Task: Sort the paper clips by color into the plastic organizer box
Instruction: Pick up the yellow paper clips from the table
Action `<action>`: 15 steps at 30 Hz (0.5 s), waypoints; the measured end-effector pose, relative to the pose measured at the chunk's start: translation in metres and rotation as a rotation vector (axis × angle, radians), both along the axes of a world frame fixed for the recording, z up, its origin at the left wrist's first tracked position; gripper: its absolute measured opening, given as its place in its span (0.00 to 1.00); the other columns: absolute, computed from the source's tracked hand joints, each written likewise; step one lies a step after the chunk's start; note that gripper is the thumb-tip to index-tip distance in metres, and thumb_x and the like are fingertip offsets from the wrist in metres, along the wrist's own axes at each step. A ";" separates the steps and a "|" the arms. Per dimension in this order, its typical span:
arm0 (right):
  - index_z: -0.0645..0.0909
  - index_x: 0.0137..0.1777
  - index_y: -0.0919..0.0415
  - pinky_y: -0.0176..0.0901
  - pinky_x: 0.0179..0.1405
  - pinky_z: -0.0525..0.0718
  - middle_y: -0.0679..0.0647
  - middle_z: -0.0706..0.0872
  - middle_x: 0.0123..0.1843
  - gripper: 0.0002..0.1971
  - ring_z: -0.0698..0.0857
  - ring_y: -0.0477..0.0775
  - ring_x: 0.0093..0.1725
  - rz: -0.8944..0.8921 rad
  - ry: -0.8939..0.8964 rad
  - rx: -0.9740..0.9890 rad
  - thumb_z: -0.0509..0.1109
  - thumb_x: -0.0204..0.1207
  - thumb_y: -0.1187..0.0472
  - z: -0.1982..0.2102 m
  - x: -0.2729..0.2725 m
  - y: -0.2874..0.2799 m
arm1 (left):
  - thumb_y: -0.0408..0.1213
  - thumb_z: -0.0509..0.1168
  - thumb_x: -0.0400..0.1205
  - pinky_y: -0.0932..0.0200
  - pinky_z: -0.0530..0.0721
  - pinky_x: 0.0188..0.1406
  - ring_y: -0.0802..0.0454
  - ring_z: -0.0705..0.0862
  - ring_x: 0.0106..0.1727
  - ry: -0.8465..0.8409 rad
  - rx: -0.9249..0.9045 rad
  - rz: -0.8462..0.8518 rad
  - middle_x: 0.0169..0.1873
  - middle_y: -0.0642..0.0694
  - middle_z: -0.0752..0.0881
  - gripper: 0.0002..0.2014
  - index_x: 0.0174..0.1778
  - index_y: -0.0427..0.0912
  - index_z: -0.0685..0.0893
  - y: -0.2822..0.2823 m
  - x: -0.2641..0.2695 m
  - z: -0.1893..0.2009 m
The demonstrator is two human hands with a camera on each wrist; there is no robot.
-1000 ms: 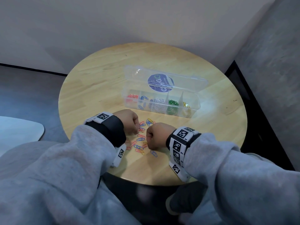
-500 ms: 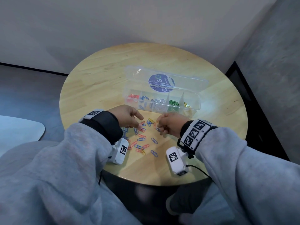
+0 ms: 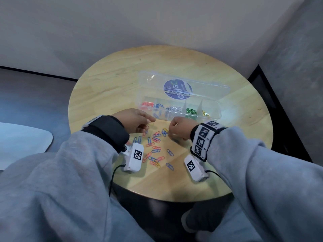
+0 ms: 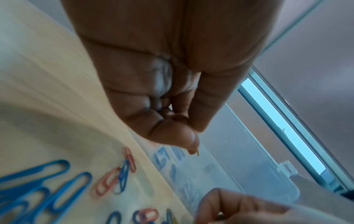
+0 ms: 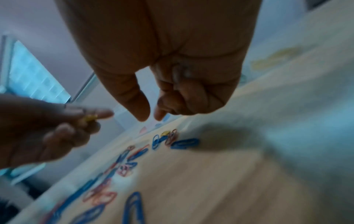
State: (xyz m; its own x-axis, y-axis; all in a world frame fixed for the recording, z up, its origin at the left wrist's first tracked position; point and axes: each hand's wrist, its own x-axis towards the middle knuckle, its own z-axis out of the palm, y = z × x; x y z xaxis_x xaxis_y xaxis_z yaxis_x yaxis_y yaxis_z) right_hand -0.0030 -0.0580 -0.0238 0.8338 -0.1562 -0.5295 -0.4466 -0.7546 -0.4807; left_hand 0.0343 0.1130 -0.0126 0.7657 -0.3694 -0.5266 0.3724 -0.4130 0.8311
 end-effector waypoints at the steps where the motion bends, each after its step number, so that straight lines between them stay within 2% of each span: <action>1: 0.77 0.46 0.51 0.36 0.25 0.70 0.48 0.80 0.39 0.04 0.76 0.46 0.34 0.055 -0.026 -0.074 0.65 0.74 0.62 0.002 0.000 0.002 | 0.21 0.52 0.83 0.73 0.80 0.21 0.56 0.78 0.23 0.013 -0.035 0.051 0.28 0.41 0.74 0.13 0.43 0.34 0.82 0.002 0.001 0.003; 3: 0.77 0.51 0.51 0.36 0.29 0.72 0.49 0.79 0.46 0.09 0.78 0.49 0.41 0.144 -0.028 -0.162 0.65 0.73 0.63 -0.001 0.005 0.006 | 0.20 0.53 0.82 0.72 0.83 0.24 0.52 0.78 0.30 0.026 -0.105 0.144 0.29 0.42 0.72 0.14 0.37 0.35 0.81 0.007 0.004 0.009; 5: 0.76 0.51 0.54 0.39 0.40 0.77 0.51 0.77 0.49 0.07 0.79 0.54 0.48 0.237 -0.005 -0.225 0.65 0.75 0.63 -0.003 0.009 0.009 | 0.21 0.54 0.82 0.69 0.86 0.27 0.49 0.81 0.35 0.041 -0.168 0.203 0.31 0.42 0.72 0.13 0.35 0.33 0.80 0.013 0.006 0.015; 6: 0.75 0.47 0.54 0.42 0.46 0.77 0.52 0.77 0.49 0.03 0.79 0.56 0.50 0.260 -0.001 -0.243 0.65 0.76 0.62 -0.006 0.012 0.011 | 0.21 0.55 0.82 0.68 0.86 0.27 0.48 0.83 0.35 0.047 -0.188 0.228 0.31 0.42 0.71 0.12 0.35 0.33 0.79 0.016 0.006 0.016; 8: 0.73 0.38 0.53 0.44 0.52 0.78 0.54 0.77 0.49 0.06 0.78 0.56 0.49 0.269 0.008 -0.271 0.65 0.76 0.59 -0.011 0.014 0.012 | 0.24 0.57 0.82 0.70 0.85 0.22 0.52 0.87 0.27 0.054 -0.201 0.275 0.31 0.44 0.69 0.11 0.35 0.34 0.79 0.021 0.007 0.017; 9: 0.74 0.38 0.54 0.44 0.52 0.79 0.55 0.77 0.49 0.06 0.77 0.55 0.48 0.287 0.024 -0.299 0.65 0.77 0.58 -0.013 0.015 0.012 | 0.25 0.57 0.82 0.71 0.82 0.18 0.56 0.86 0.22 0.052 -0.190 0.291 0.31 0.45 0.69 0.11 0.35 0.36 0.79 0.023 0.008 0.017; 11: 0.77 0.44 0.59 0.43 0.47 0.78 0.56 0.79 0.47 0.05 0.77 0.54 0.46 0.319 0.040 -0.336 0.64 0.77 0.58 -0.013 0.014 0.013 | 0.26 0.55 0.82 0.74 0.74 0.13 0.61 0.80 0.15 0.043 -0.148 0.296 0.31 0.45 0.70 0.12 0.35 0.39 0.78 0.025 0.009 0.014; 13: 0.76 0.42 0.59 0.40 0.39 0.77 0.56 0.80 0.47 0.03 0.78 0.54 0.45 0.289 0.011 -0.292 0.65 0.75 0.62 -0.011 0.012 0.010 | 0.27 0.56 0.82 0.75 0.69 0.13 0.62 0.75 0.13 0.042 -0.112 0.292 0.31 0.46 0.71 0.12 0.35 0.41 0.78 0.025 0.009 0.012; 15: 0.75 0.40 0.59 0.39 0.35 0.76 0.56 0.82 0.47 0.03 0.78 0.54 0.44 0.231 -0.053 -0.226 0.64 0.74 0.65 -0.008 0.008 0.006 | 0.27 0.56 0.82 0.75 0.66 0.13 0.61 0.72 0.14 0.049 -0.077 0.281 0.30 0.47 0.70 0.12 0.35 0.41 0.79 0.024 0.008 0.012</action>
